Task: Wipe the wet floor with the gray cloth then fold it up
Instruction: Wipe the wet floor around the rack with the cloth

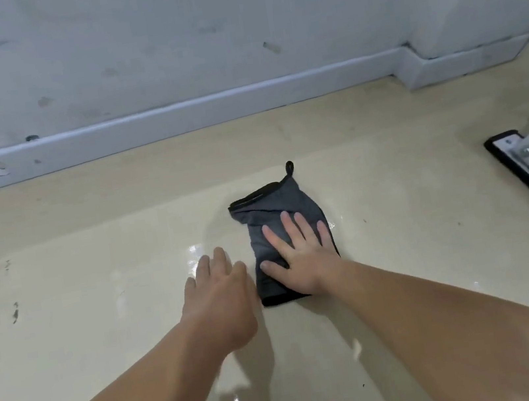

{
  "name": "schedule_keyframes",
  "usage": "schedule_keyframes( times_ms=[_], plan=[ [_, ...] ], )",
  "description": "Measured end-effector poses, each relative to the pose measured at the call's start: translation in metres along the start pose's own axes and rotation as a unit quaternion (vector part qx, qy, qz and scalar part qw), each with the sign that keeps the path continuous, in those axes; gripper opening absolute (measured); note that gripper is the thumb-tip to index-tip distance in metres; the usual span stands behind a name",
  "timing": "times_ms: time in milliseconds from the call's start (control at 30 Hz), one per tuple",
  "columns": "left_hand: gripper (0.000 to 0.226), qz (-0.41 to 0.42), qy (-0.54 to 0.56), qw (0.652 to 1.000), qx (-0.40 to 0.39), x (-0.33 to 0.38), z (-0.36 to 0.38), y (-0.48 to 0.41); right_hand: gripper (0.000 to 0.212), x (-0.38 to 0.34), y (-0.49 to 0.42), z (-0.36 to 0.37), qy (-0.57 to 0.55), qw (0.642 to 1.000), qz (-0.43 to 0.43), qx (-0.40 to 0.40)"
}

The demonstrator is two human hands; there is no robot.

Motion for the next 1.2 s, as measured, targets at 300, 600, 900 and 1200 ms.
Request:
schedule_keyframes(
  times_ms=[300, 600, 900, 1200],
  plan=[
    [0.073, 0.093, -0.032, 0.995, -0.006, 0.049, 0.016, -0.036, 0.068, 0.076, 0.086, 0.044, -0.052, 0.988, 0.102, 0.106],
    [0.075, 0.137, -0.012, 0.991, 0.000, 0.085, 0.006, -0.048, 0.074, 0.084, 0.098, 0.056, -0.010, 0.995, -0.097, 0.027],
    [0.087, 0.112, -0.022, 0.993, -0.008, 0.109, 0.008, -0.070, 0.080, 0.173, -0.001, -0.006, -0.084, 0.989, 0.120, 0.006],
    [0.107, 0.029, -0.096, 0.992, -0.072, 0.068, -0.030, -0.124, 0.073, 0.127, 0.034, 0.024, -0.124, 0.972, 0.160, 0.117]
  ],
)
Point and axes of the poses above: each hand's wrist, its own y-axis away from the middle knuckle, its own z-axis out of the palm, x = y × z, the point moved 9 cm from there along -y, towards the middle knuckle, and after that the axes turned 13 degrees about z, right-handed, at the moved point
